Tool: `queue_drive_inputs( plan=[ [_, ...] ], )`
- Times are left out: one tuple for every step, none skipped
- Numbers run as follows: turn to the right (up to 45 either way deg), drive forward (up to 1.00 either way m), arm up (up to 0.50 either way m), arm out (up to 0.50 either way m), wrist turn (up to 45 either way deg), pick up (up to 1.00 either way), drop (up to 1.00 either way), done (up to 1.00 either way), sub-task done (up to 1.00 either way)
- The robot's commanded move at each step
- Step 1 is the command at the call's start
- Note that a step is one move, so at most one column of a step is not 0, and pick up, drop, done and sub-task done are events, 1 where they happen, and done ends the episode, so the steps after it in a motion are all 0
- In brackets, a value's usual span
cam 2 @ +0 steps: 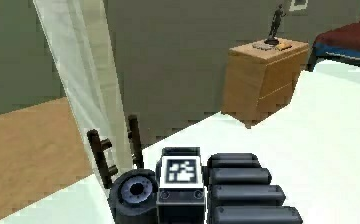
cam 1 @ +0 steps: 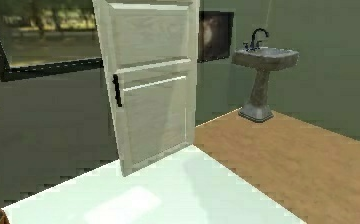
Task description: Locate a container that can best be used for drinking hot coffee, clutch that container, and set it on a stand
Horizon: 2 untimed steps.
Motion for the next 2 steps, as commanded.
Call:
queue_drive_inputs(
  plan=[
    [0.0,0.35,0.00,0.00,0.0,0.00,0.00,0.00,0.00],
    [6.0,0.00,0.00,0.00,0.0,0.00,0.00,0.00,0.00]
  ],
)
